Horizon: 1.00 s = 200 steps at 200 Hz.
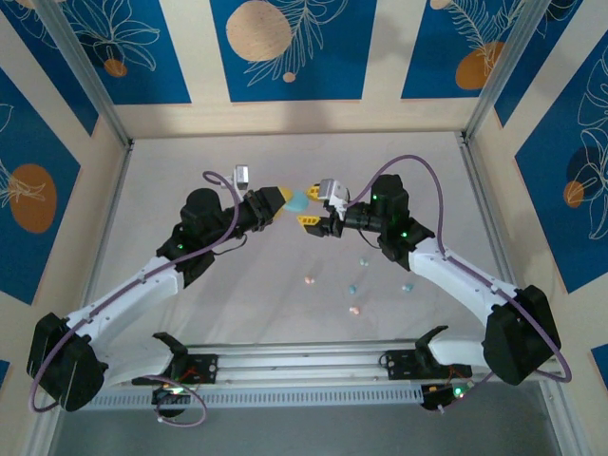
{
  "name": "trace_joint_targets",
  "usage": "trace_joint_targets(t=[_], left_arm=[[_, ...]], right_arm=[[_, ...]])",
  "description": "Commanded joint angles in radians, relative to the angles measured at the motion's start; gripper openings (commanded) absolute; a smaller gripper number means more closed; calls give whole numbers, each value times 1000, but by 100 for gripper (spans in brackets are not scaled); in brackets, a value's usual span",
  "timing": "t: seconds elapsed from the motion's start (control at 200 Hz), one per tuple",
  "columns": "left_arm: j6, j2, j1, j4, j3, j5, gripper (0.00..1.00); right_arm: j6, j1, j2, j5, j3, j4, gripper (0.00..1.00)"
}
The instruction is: Insert wireless bluetooth earbuds into charging case
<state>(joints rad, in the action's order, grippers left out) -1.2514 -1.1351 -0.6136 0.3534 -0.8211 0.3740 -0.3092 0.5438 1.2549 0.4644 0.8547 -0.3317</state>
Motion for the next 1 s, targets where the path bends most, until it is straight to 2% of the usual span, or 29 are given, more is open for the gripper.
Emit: trace_joint_targets(t=[0.0,0.17,0.425,0.58,0.725,0.995], left_arm=[[-8,2,-10,42,5,16,20],[-12,-9,-9,50,3,19,20],[-17,-15,-10,61,-2,23,20],[-16,-17,-10,62,-8,26,20],[-14,-18,-9,62,-15,26,20],[-4,-14,-10,59,-6,23,21]], right_arm=[[24,7,-5,23,37,-42,55],[42,7,9,35,50,-53,61],[43,3,25,53,68,-15,45],[25,-1,29,62,76,24,53],[23,-12,28,64,76,32,54],[41,-29,11,95,76,36,38]])
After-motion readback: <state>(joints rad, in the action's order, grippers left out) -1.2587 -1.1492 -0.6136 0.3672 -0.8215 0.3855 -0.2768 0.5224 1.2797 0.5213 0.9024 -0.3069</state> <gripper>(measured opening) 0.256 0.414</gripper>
